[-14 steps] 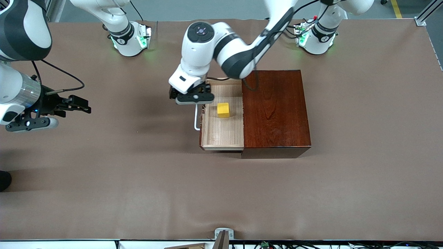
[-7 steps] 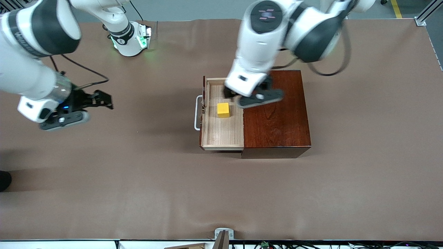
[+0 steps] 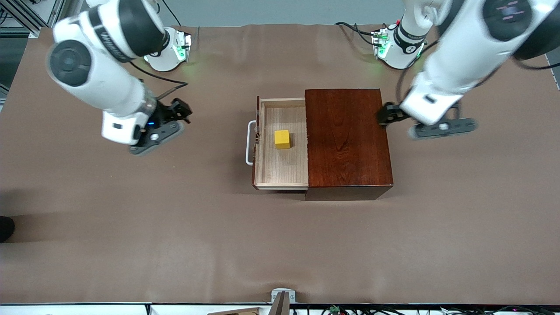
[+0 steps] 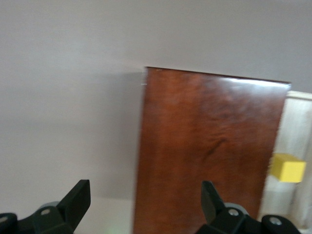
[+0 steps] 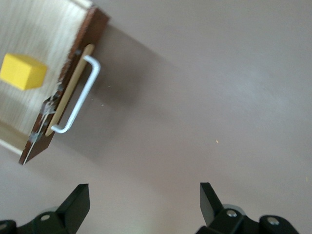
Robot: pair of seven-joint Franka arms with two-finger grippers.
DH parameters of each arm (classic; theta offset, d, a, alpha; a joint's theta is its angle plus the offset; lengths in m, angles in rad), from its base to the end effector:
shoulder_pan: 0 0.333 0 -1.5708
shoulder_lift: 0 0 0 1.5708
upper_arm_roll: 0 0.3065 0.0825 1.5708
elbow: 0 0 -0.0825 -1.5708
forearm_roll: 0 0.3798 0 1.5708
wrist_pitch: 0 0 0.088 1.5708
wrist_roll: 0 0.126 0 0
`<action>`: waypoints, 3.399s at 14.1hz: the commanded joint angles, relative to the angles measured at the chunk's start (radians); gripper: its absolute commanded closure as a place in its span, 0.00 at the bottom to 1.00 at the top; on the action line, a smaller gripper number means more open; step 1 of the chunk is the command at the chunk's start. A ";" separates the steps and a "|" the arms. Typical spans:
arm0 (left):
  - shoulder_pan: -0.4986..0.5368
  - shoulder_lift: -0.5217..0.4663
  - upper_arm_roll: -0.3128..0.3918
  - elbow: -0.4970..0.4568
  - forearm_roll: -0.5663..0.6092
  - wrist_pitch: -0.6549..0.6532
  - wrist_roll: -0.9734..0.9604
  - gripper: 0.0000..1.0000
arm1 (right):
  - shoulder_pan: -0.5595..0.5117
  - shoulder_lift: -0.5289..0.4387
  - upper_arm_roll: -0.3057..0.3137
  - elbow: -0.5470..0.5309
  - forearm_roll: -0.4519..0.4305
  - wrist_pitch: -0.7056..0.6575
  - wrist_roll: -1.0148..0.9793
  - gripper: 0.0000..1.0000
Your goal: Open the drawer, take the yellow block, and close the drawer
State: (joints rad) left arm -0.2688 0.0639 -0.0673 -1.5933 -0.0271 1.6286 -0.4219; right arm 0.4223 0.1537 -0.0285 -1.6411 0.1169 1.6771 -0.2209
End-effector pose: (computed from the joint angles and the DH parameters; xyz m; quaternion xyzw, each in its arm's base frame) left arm 0.5390 -0.1907 0.5547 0.9988 0.0439 -0.0190 0.0093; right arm 0.5392 0.2396 0.4846 -0.9529 -0.2924 0.0632 0.0502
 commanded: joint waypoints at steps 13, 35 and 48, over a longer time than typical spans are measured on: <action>0.237 -0.110 0.018 -0.042 0.002 -0.064 0.422 0.00 | 0.240 0.144 -0.013 0.023 0.004 0.274 -0.678 0.00; 0.238 -0.099 0.017 -0.039 0.015 -0.061 0.404 0.00 | 0.443 0.391 -0.013 0.030 -0.037 0.568 -0.555 0.00; 0.257 -0.091 0.012 -0.037 0.019 -0.055 0.397 0.00 | 0.449 0.414 -0.014 0.027 -0.045 0.607 -0.566 1.00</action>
State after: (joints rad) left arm -0.0164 -0.0233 -0.0480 -1.6264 -0.0245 1.5711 -0.0249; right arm 0.8604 0.5712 -0.0324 -1.6301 0.0905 2.2949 -0.7960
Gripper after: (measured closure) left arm 0.000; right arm 0.436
